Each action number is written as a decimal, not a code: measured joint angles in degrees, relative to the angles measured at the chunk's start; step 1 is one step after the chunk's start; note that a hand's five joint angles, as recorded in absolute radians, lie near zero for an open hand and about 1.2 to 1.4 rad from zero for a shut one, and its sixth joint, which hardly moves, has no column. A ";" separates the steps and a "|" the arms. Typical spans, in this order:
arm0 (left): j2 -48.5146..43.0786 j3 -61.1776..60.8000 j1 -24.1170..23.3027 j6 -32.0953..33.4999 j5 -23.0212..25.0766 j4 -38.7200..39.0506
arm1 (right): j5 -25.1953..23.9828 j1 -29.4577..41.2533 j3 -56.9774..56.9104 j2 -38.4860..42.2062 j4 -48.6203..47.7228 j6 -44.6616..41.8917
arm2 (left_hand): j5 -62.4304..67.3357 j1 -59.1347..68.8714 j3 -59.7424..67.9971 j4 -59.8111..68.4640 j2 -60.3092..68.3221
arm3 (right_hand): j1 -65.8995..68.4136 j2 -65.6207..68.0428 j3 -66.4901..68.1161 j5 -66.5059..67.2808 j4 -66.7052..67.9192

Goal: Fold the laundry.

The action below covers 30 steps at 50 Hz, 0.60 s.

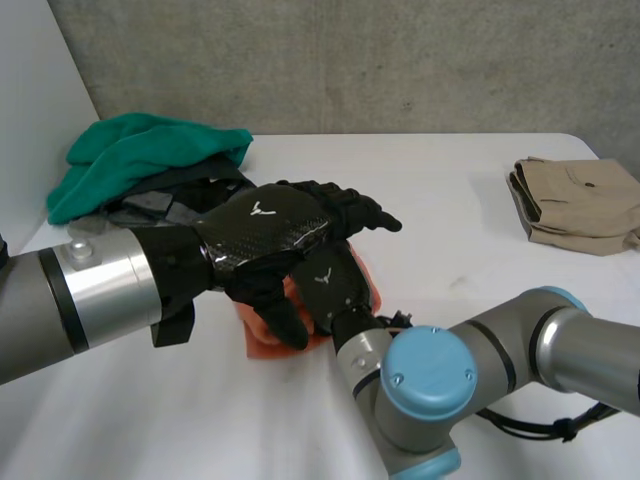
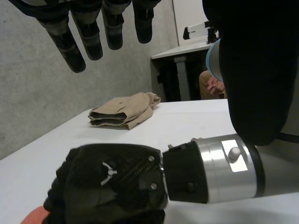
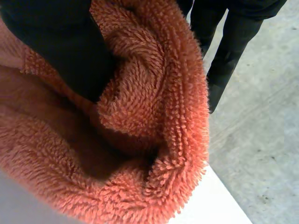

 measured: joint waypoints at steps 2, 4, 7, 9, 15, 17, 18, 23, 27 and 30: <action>0.26 0.43 0.26 -0.07 0.00 0.07 | -0.20 -0.99 -1.60 -0.26 0.07 0.69 | 0.00 0.00 0.00 0.00 0.00 | 0.00 0.00 0.00 0.00 0.10; 0.46 0.89 0.41 -0.16 -0.03 0.13 | -0.38 -1.97 -3.11 -0.69 0.29 1.33 | 0.00 0.00 0.00 0.00 0.00 | 0.00 0.00 0.00 0.00 0.11; 0.97 2.43 0.62 -0.71 -0.13 0.28 | -0.87 -4.38 -6.63 -2.15 1.09 2.56 | 0.00 0.00 0.00 0.00 0.00 | 0.00 0.00 0.00 0.00 0.11; 1.25 3.37 0.65 -1.18 -0.24 0.40 | -1.09 -5.63 -8.31 -2.98 1.66 3.03 | 0.00 0.00 0.00 0.00 0.00 | 0.00 0.00 0.28 0.00 0.11; 2.05 6.36 0.68 -3.57 -0.97 1.32 | -1.35 -10.74 -14.09 -6.02 3.75 4.17 | 0.00 0.00 0.00 0.00 0.00 | 0.00 0.00 0.56 0.01 0.14; 2.42 7.58 0.69 -5.27 -1.65 2.32 | -1.15 -13.70 -16.61 -7.16 4.60 4.65 | 0.00 0.00 0.00 0.00 0.00 | 0.00 0.00 0.56 0.22 0.14; 2.62 8.19 0.68 -6.46 -2.15 3.13 | -0.97 -16.22 -18.45 -7.84 5.09 5.03 | 0.01 0.00 0.00 0.00 0.00 | 0.00 0.00 0.56 0.56 0.15; 3.14 8.79 0.38 -10.68 -3.88 6.90 | -0.70 -24.66 -22.79 -8.39 5.48 6.33 | 0.01 0.00 0.00 0.00 0.00 | 0.00 0.00 0.57 0.56 0.16; 3.29 8.14 -0.09 -13.17 -4.58 9.90 | -1.27 -32.16 -25.62 -7.07 4.83 7.86 | 0.00 0.00 0.00 0.00 0.00 | 0.00 0.00 0.57 0.57 0.16; 3.11 6.69 -0.93 -15.12 -4.90 13.09 | -3.70 -40.08 -28.32 -2.62 3.37 9.49 | 0.00 0.00 0.00 0.00 0.00 | 0.00 0.00 0.57 0.94 0.17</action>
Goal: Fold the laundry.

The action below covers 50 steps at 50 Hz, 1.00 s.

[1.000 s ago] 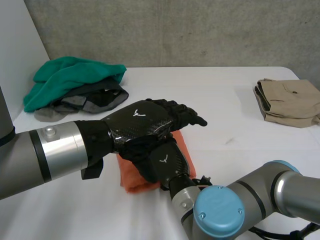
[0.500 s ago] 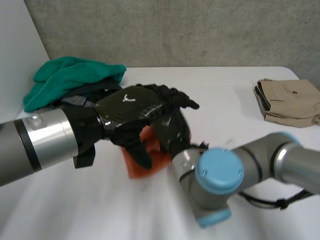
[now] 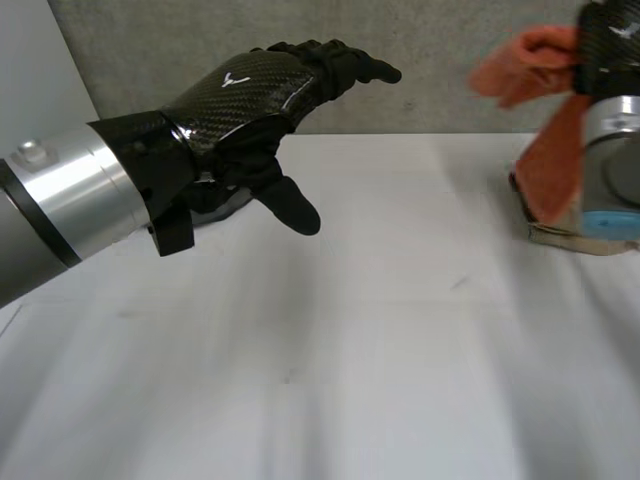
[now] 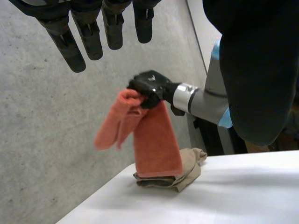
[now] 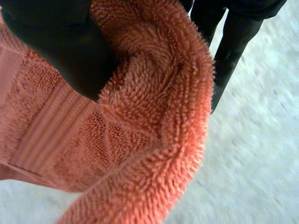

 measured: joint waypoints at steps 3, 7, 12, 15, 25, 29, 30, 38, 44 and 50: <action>-0.50 -1.18 -0.68 -0.68 -0.09 1.70 | -3.30 -5.05 -2.13 5.71 -1.09 0.39 | 0.00 0.00 0.00 0.00 0.00 | 0.00 0.00 0.00 0.00 0.01; -1.69 -2.42 -1.77 -0.79 -0.19 2.89 | -7.52 -10.02 -4.81 13.97 -1.56 -1.23 | 0.00 0.00 0.00 0.00 0.00 | 0.00 0.00 0.39 0.00 0.02; -3.56 -3.43 -3.29 -0.22 -0.40 3.19 | -11.37 -14.61 -6.53 21.45 -0.33 -6.94 | 0.00 0.00 0.00 0.00 0.00 | 0.00 0.00 0.29 0.00 -0.23; -4.30 -3.62 -3.91 0.27 -0.51 3.08 | -12.78 -15.92 -6.02 22.11 0.51 -8.81 | 0.00 0.00 0.00 0.00 0.00 | -18.90 -20.15 -19.41 -19.79 -20.04; -4.29 -2.43 -5.50 1.93 -1.05 1.55 | -15.61 -17.22 3.00 10.16 2.86 -6.00 | 0.00 0.00 0.00 0.00 0.00 | -46.08 -54.35 -55.38 -52.65 -56.53; -3.34 -2.37 -5.70 2.05 -1.27 0.90 | -15.54 -18.20 7.55 3.51 7.69 -5.47 | 0.00 0.00 0.00 0.00 0.00 | -46.08 -54.35 -55.37 -52.65 -56.53; -2.97 -2.46 -5.69 2.06 -1.31 0.72 | -15.46 -18.72 8.89 1.36 10.01 -5.47 | 0.00 0.00 0.00 0.00 0.00 | -46.08 -54.35 -55.37 -52.65 -56.53; -0.21 -3.71 -4.49 2.00 -1.52 0.50 | -9.09 -24.10 9.31 -8.82 31.96 -11.16 | 0.00 0.00 0.00 0.00 0.00 | -46.08 -54.35 -55.37 -52.65 -56.53; 1.67 -2.84 -2.70 1.58 -3.99 2.37 | 0.21 -24.04 1.79 -11.72 32.79 -20.68 | 0.00 0.00 0.00 0.00 0.00 | -46.08 -54.35 -55.37 -52.65 -56.53; 1.91 1.94 -0.20 0.09 -13.40 6.48 | 0.59 -16.69 3.87 -17.00 14.48 -23.22 | 0.00 0.00 0.00 0.00 0.00 | -46.08 -54.35 -55.38 -52.65 -56.53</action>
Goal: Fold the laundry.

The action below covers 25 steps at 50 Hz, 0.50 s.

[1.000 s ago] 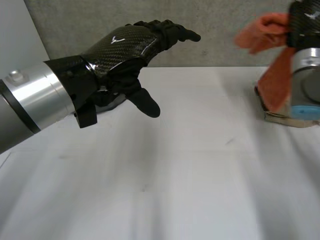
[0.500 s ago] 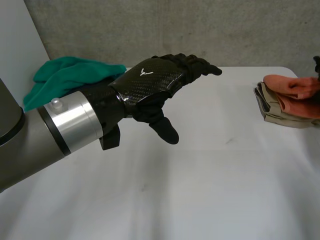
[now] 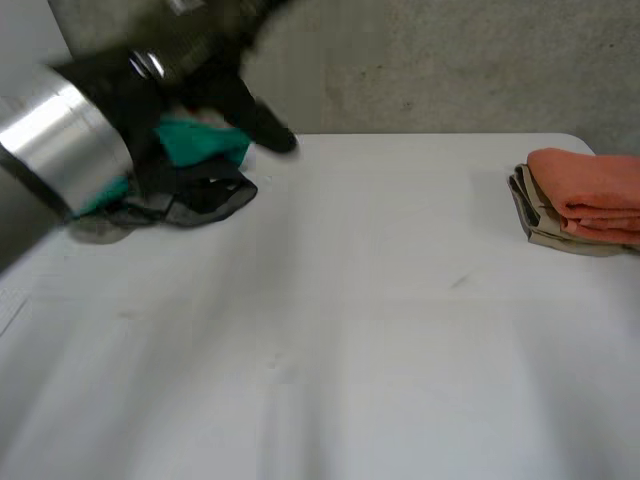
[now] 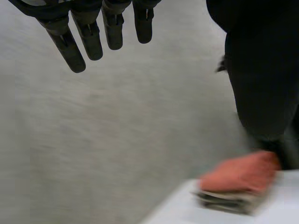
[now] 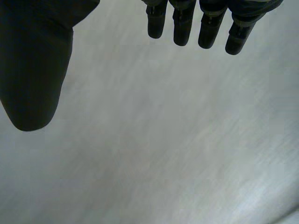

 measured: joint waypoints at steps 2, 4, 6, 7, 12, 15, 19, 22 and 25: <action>-0.68 2.65 1.67 -0.37 -4.47 1.02 | -2.70 3.66 3.84 -2.57 -8.00 0.61 | 0.00 0.00 0.00 0.00 0.00 | 0.00 0.00 0.00 0.00 0.00; -1.95 5.43 3.75 -0.28 -8.20 1.17 | -5.66 6.41 7.44 -4.39 -13.36 1.53 | 0.00 0.00 0.00 0.00 0.00 | 0.00 0.00 0.00 0.00 0.00; -4.95 9.84 7.36 0.82 -12.22 0.18 | -12.14 11.60 14.85 -7.30 -21.02 3.98 | 0.00 0.00 0.00 0.00 0.00 | 0.00 0.00 0.00 0.00 0.00; -5.42 10.40 7.83 1.06 -12.59 -0.04 | -12.86 12.18 15.71 -7.57 -21.66 4.29 | 0.00 0.00 0.00 0.00 0.00 | 0.00 0.00 0.00 0.00 0.00; -17.13 20.39 15.71 8.79 -15.05 -4.66 | -21.27 21.29 28.77 -10.32 -24.65 9.11 | 0.00 0.00 0.00 0.00 0.00 | 0.00 0.00 0.00 0.00 0.00; -24.64 24.75 18.61 13.53 -14.47 -5.46 | -21.78 24.85 33.30 -10.04 -21.26 10.35 | 0.00 0.00 0.00 0.00 0.00 | 0.00 0.00 0.00 0.00 0.00; -36.13 30.24 21.53 19.25 -12.67 -3.29 | -19.29 28.32 37.15 -8.30 -14.20 10.89 | 0.00 0.00 0.00 0.00 0.00 | 0.00 0.00 0.00 0.00 0.00; -44.07 33.32 22.54 21.20 -11.03 1.18 | -16.49 29.48 38.59 -6.95 -10.24 10.77 | 0.00 0.00 0.00 0.00 0.00 | 0.00 0.00 0.00 0.00 0.00; -51.49 36.27 23.08 22.10 -9.66 6.60 | -14.28 29.82 39.71 -6.12 -8.03 10.76 | 0.00 0.00 0.00 0.00 0.00 | 0.00 0.00 0.00 0.00 0.00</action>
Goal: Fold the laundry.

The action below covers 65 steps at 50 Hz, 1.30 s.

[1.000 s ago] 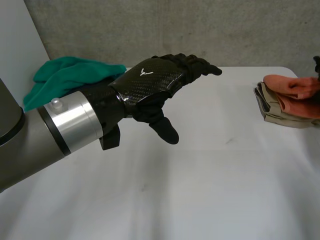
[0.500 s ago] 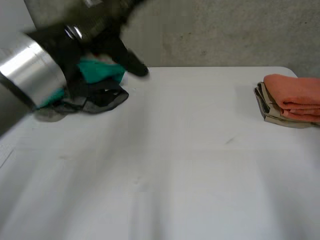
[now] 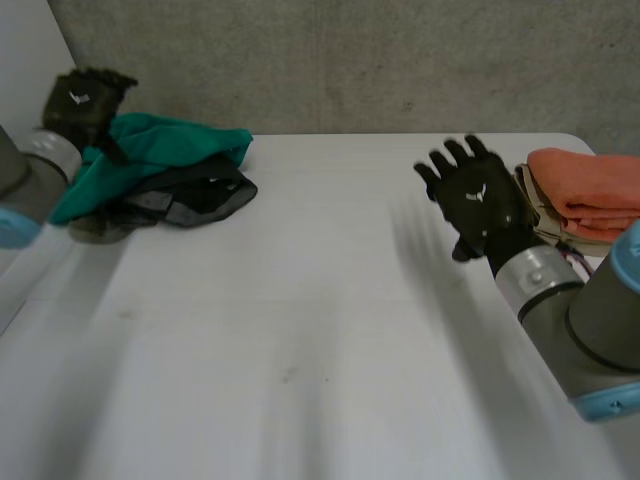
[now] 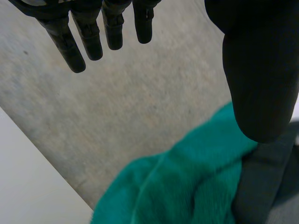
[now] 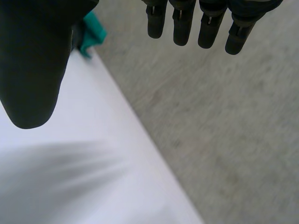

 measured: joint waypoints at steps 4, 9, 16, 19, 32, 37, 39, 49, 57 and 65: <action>-6.98 3.17 0.21 0.62 0.67 5.52 | 1.89 -0.37 2.09 0.41 1.10 0.57 | 0.00 0.00 0.00 0.00 0.00 | 0.00 0.00 0.00 0.00 0.00; -14.00 7.50 0.28 1.95 0.32 10.32 | 2.27 -1.49 4.28 0.10 0.12 1.52 | 0.00 0.00 0.00 0.00 0.00 | 0.00 0.00 0.00 0.00 0.00; -21.48 13.96 0.94 5.58 0.05 12.38 | 2.06 -3.00 5.25 -0.31 -1.13 1.93 | 0.00 0.00 0.00 0.00 0.00 | 0.00 0.00 0.00 0.00 0.00; -23.80 16.32 1.51 7.23 0.24 12.52 | 2.05 -3.47 5.06 -0.35 -1.20 1.89 | 0.00 0.00 0.00 0.00 0.00 | 0.00 0.00 0.00 0.00 0.00; -27.38 19.77 3.32 8.65 2.89 14.65 | 2.45 -3.43 4.86 0.54 -1.07 1.70 | 31.50 36.95 33.77 34.54 34.18 | 0.00 0.00 0.00 0.00 0.00; -25.47 19.04 3.33 8.10 1.58 16.16 | 2.85 -3.11 4.75 1.17 -1.06 1.38 | 50.39 49.34 55.07 57.07 55.84 | 0.00 0.00 0.00 0.00 0.00; -23.08 18.07 3.19 7.50 0.19 16.51 | 3.01 -2.98 4.72 1.20 -1.05 1.15 | 50.39 49.40 55.08 57.20 55.90 | 0.00 0.00 0.00 0.00 0.00; 0.55 5.10 0.37 -3.36 -4.15 18.39 | 3.91 -2.27 5.08 -0.14 -1.04 0.22 | 50.39 50.47 55.57 57.24 56.12 | 0.00 0.00 0.00 0.00 0.00; 19.34 -6.15 -5.86 -11.32 -0.84 20.16 | 4.43 -2.79 5.85 -2.47 -1.00 0.53 | 50.39 51.00 55.76 57.25 56.30 | 0.00 0.00 0.00 0.00 0.00; 28.95 -16.91 -15.68 -14.38 1.52 15.59 | 4.19 -4.41 6.82 -3.68 -1.24 0.77 | 50.39 51.00 55.76 57.25 56.30 | 0.00 0.00 0.00 0.00 0.00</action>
